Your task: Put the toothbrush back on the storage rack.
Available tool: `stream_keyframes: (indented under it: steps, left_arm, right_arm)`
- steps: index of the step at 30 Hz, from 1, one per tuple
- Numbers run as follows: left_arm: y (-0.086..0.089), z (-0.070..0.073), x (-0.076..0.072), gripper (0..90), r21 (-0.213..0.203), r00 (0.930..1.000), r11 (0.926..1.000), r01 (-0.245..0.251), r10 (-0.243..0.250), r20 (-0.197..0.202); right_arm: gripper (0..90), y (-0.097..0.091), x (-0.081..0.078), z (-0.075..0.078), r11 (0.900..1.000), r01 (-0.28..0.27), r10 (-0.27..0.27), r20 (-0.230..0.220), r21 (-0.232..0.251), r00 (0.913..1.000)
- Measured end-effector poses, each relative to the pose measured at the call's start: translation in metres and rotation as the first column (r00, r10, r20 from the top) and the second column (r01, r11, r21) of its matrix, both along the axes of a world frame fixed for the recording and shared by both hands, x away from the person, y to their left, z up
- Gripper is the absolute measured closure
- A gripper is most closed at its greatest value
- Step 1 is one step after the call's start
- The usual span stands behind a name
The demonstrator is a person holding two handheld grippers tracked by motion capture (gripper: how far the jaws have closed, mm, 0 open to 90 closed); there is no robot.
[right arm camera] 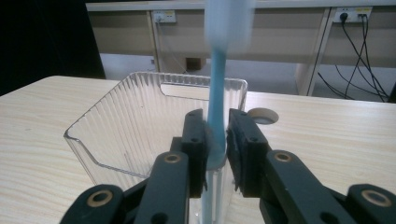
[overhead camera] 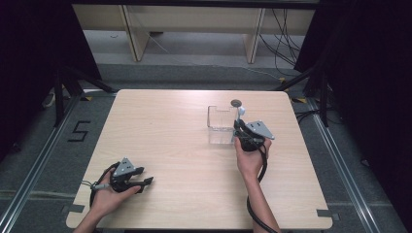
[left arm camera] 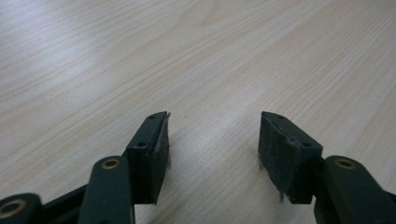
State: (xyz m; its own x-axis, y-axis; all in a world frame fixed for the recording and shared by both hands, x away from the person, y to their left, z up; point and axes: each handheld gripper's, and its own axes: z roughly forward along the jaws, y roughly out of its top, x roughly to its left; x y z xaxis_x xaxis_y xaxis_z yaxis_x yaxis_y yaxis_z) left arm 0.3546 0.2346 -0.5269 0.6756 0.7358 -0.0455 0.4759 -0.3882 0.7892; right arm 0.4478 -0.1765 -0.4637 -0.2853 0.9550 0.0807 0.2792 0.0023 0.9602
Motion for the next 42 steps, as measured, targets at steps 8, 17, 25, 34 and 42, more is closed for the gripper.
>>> stream_keyframes:
  steps: [8, 17, 25, 34, 42]
  left_arm:
    - [0.000, 0.000, 0.000, 42.7, 0.007, 1.0000, 1.0000, 0.000, 0.000, 0.002]
    - [0.000, 0.000, 0.000, 42.7, 0.007, 1.0000, 1.0000, 0.000, 0.000, 0.001]
    - [0.000, 0.000, 0.000, 42.7, 0.000, 1.0000, 1.0000, -0.001, 0.001, 0.001]
    - [0.000, 0.000, 0.000, 42.7, -0.001, 1.0000, 1.0000, 0.000, 0.000, 0.006]
    - [0.000, 0.000, 0.000, 42.7, 0.002, 1.0000, 1.0000, -0.003, 0.003, 0.001]
  right_arm:
    - [69.1, -0.003, 0.000, -0.001, 0.9998, -0.007, 0.007, 0.005, -0.016, 1.0000]
    - [58.0, -0.006, -0.005, 0.001, 0.9997, -0.007, 0.007, -0.004, -0.022, 1.0000]
    - [55.0, -0.013, -0.013, 0.004, 0.9980, -0.022, 0.022, -0.008, -0.059, 0.9997]
    - [54.8, -0.023, -0.029, 0.006, 0.9977, -0.045, 0.043, -0.055, -0.050, 0.9976]
    - [54.8, -0.038, -0.044, -0.001, 0.9958, -0.061, 0.056, -0.076, -0.067, 0.9955]
